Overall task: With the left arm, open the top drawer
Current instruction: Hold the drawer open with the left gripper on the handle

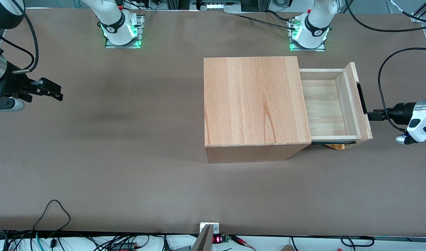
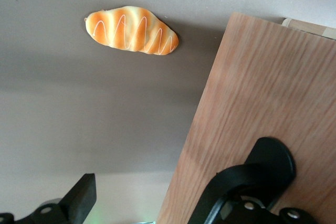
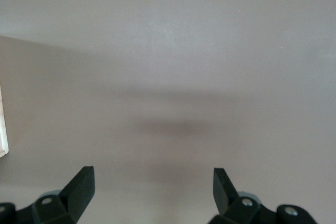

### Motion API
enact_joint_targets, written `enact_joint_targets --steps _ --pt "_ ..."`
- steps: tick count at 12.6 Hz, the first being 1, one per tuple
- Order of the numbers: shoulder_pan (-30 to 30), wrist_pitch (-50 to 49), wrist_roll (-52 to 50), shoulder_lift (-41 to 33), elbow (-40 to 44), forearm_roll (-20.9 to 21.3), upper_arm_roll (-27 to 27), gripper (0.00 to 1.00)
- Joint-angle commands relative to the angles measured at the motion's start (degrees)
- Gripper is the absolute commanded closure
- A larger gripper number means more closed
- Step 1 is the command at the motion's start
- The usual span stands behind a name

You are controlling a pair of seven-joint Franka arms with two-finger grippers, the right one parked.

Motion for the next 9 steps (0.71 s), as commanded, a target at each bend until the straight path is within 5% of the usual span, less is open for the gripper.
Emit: enact_joint_targets --steps 1,9 --pt "0.8 1.7 1.8 0.7 1.7 1.6 -0.2 0.00" --pt "1.0 1.8 3.0 0.8 1.6 1.7 -0.1 0.00"
